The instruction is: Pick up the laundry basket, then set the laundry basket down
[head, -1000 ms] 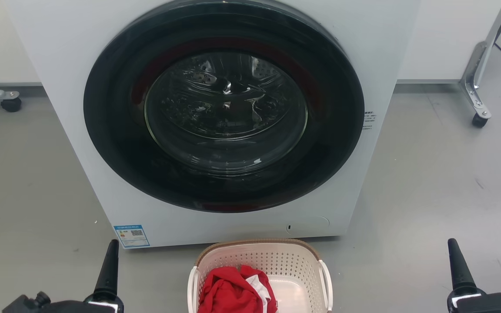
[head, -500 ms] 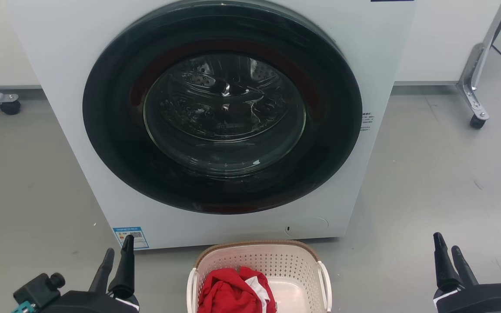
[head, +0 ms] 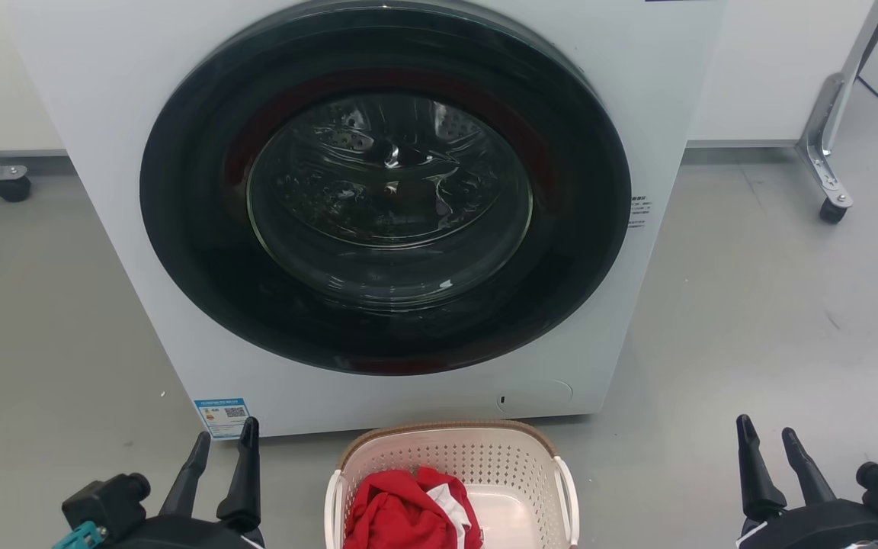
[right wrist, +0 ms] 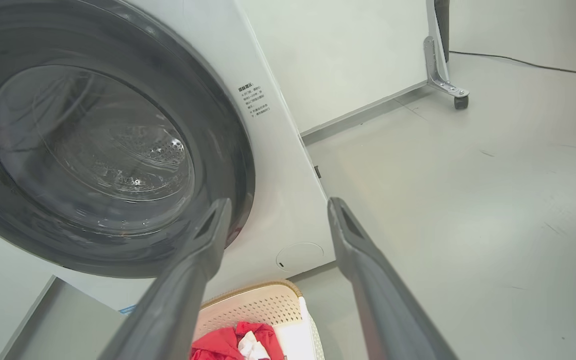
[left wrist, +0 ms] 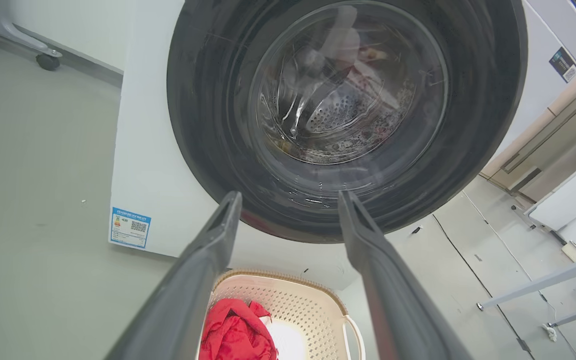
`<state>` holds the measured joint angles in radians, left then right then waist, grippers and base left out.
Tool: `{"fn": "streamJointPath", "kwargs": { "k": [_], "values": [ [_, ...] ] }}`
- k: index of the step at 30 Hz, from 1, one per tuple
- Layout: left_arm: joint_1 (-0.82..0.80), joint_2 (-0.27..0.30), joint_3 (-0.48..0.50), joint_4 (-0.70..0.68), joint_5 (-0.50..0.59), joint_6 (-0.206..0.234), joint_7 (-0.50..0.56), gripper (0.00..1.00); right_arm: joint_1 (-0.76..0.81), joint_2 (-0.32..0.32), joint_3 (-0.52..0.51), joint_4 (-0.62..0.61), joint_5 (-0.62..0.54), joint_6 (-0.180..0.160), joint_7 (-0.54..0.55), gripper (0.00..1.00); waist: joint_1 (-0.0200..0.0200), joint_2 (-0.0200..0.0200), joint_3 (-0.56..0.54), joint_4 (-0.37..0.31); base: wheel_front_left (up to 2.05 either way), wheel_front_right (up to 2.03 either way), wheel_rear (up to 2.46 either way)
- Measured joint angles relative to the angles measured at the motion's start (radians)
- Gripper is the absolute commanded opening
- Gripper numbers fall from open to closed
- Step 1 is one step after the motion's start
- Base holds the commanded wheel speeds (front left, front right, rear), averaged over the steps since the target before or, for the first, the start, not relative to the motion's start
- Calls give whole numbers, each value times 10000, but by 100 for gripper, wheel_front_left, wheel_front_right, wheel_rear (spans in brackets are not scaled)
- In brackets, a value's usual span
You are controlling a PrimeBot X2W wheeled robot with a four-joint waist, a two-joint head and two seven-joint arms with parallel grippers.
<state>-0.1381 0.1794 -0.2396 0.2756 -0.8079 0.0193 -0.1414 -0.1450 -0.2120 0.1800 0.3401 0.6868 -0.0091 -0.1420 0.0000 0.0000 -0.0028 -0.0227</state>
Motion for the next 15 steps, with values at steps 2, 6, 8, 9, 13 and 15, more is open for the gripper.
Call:
{"fn": "streamJointPath", "kwargs": {
  "k": [2,6,8,9,13,15],
  "values": [
    [4,6,-50,-8,219,82,-77,100,-57,-12,105,48,-228,-10,-67,100,0,0,8,-17,0,0,0],
    [17,38,-184,-19,746,180,-222,100,-94,-75,286,150,-782,-100,-199,100,0,0,26,-57,0,0,0],
    [24,46,-217,-19,844,236,-278,100,-94,-81,332,171,-888,-107,-263,100,0,0,30,-67,0,0,0],
    [32,50,-240,-19,932,261,-293,100,-94,-86,376,192,-1049,-169,-276,100,0,0,35,-77,0,0,0],
    [47,59,-326,-15,1446,378,-460,100,-98,-123,535,311,-1515,-203,-441,100,0,0,54,-110,0,0,0],
    [62,67,-359,-10,1636,443,-514,100,-99,-144,593,397,-1791,-274,-506,100,0,0,64,-124,0,0,0]
  ]
}}
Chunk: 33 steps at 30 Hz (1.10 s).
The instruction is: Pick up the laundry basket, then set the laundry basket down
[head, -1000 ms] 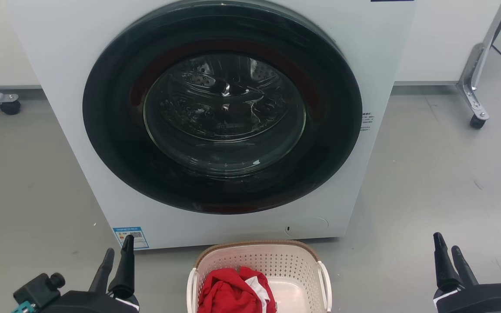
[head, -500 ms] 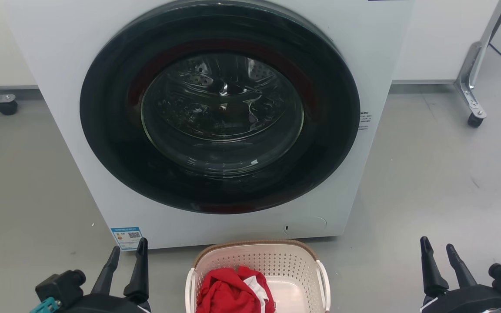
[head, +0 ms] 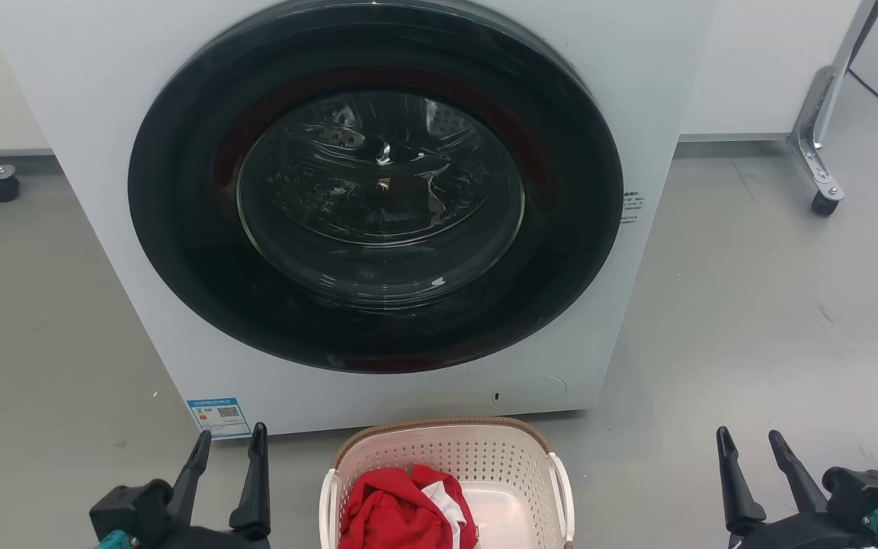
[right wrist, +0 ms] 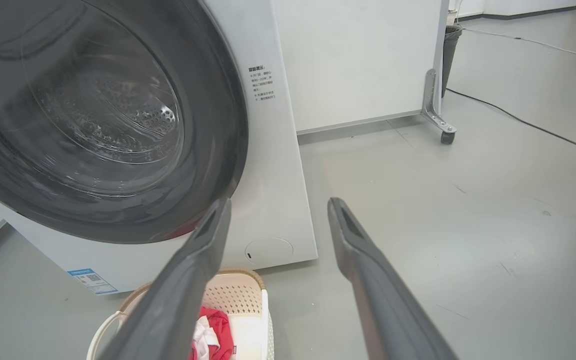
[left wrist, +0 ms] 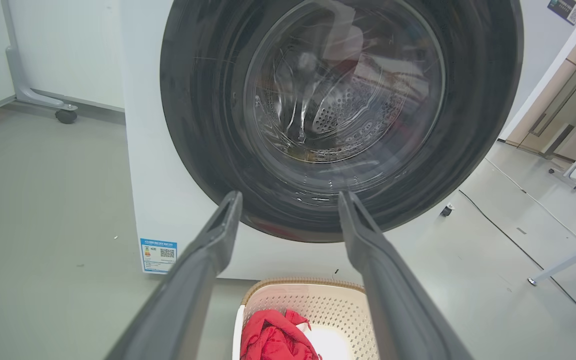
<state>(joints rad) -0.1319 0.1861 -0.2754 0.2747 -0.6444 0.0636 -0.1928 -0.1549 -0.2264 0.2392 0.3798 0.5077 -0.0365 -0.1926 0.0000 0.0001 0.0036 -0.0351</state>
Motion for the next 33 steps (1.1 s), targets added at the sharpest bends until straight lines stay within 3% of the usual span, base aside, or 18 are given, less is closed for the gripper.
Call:
{"fn": "streamJointPath", "kwargs": {
  "k": [16,33],
  "values": [
    [185,50,-290,174,1929,508,-573,100,-238,-199,541,493,-1973,-242,-566,100,0,0,112,-51,0,0,0],
    [374,-46,-96,447,2084,522,-598,100,-243,-167,405,652,-1990,-247,-568,100,0,0,113,-9,0,0,0]
  ]
}}
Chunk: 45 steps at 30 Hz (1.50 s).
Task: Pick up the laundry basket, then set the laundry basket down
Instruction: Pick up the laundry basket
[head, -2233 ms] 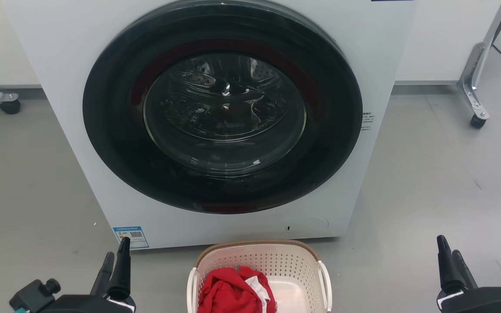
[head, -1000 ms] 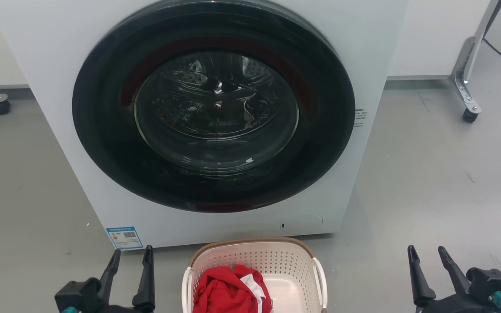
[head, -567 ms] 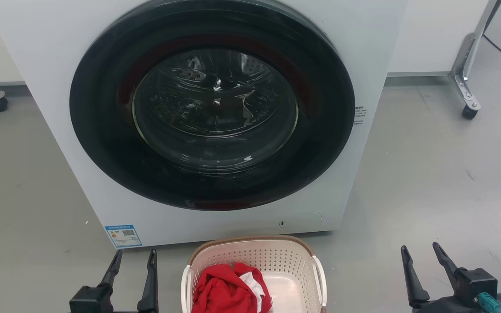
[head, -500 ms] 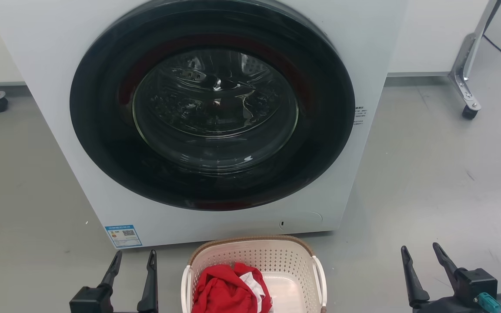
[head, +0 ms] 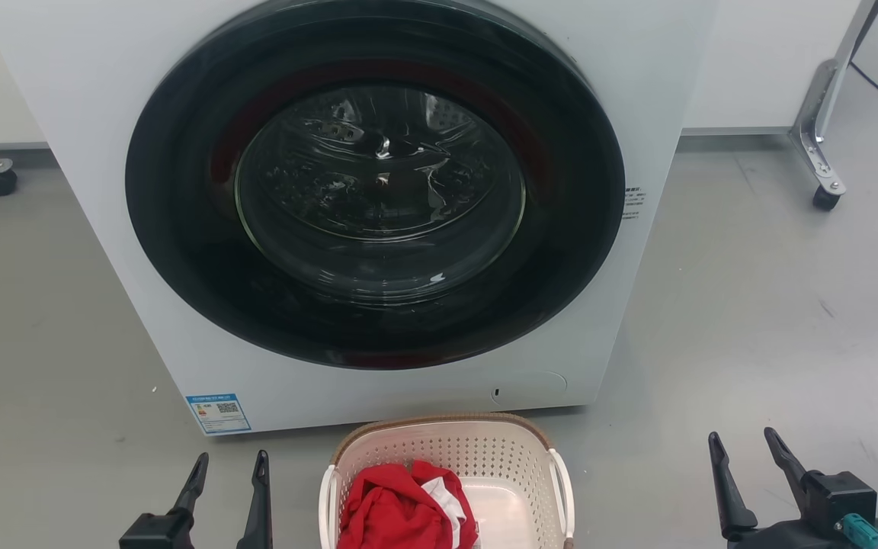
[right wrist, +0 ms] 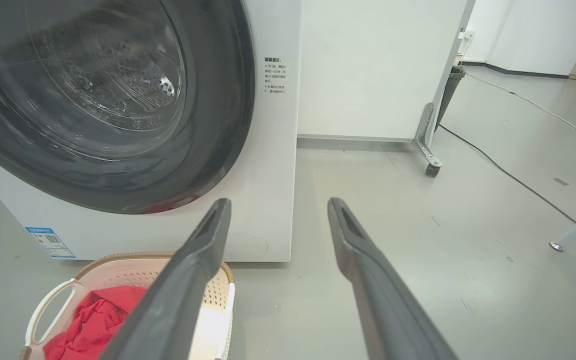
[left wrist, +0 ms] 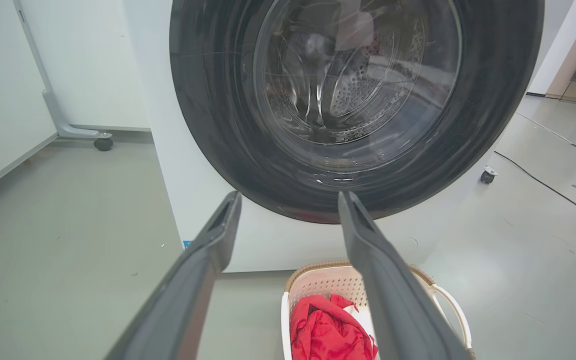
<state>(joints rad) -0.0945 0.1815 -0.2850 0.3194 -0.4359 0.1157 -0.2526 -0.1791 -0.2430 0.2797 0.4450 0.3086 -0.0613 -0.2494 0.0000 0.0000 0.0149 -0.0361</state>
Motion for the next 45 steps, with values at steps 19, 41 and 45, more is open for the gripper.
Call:
{"fn": "streamJointPath", "kwargs": {
  "k": [19,41,45],
  "values": [
    [29,-228,113,198,142,75,0,100,3,44,-115,102,-48,84,0,100,0,0,-30,18,0,0,0],
    [-180,-374,69,77,257,75,0,100,-244,201,-203,-163,-117,174,0,100,0,0,1140,91,0,0,0],
    [-378,-393,65,21,259,75,0,100,-453,209,-207,-213,-132,174,0,100,0,0,1560,109,0,0,0]
  ]
}}
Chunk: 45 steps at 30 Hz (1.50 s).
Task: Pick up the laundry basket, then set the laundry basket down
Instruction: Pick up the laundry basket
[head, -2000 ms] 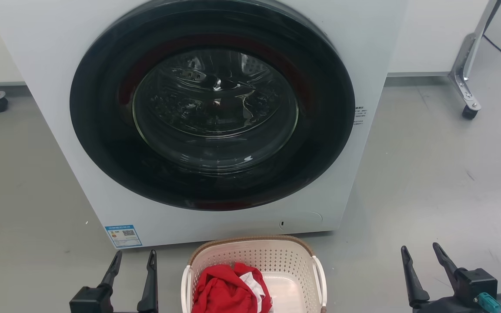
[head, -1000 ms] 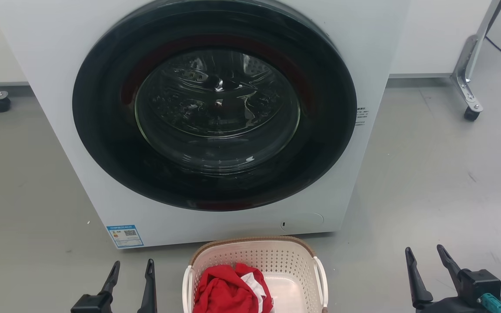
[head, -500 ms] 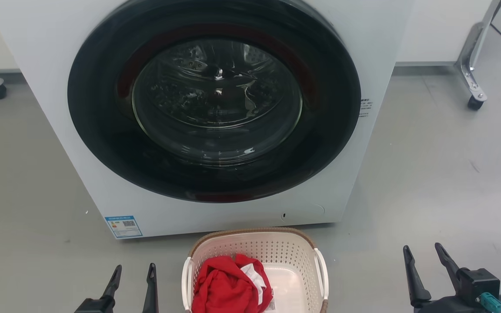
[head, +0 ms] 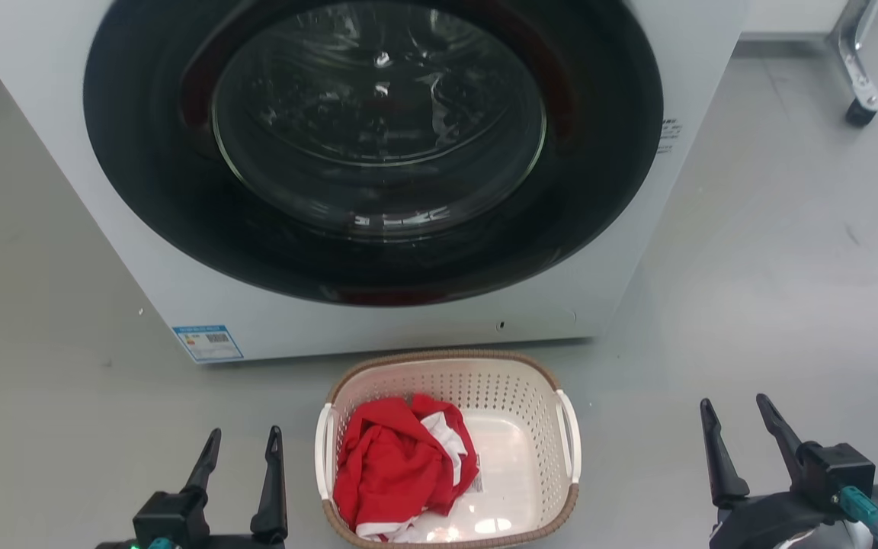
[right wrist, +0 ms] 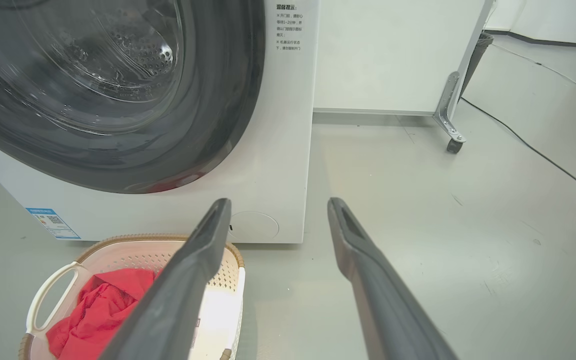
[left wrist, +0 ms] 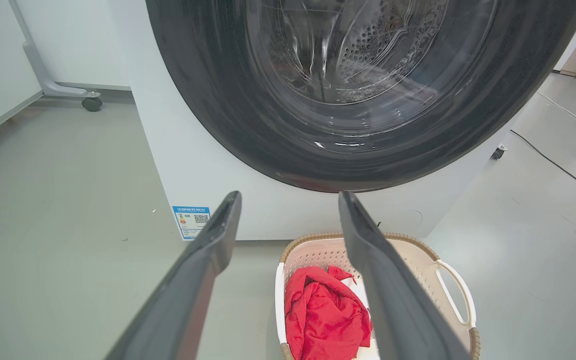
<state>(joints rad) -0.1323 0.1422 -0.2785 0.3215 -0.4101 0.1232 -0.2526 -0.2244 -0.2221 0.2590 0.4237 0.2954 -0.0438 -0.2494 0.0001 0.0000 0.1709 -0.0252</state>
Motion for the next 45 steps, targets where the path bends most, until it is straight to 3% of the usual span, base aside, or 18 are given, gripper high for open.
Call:
{"fn": "streamJointPath", "kwargs": {
  "k": [27,45],
  "values": [
    [-2370,-79,-117,165,73,-274,221,100,-1788,385,38,19,-249,88,-4,100,1,2,3588,-116,0,0,0],
    [-4299,-341,-127,1975,-132,-767,754,100,-3438,819,418,1252,-418,401,-71,100,0,1,5838,-21,0,0,0]
  ]
}}
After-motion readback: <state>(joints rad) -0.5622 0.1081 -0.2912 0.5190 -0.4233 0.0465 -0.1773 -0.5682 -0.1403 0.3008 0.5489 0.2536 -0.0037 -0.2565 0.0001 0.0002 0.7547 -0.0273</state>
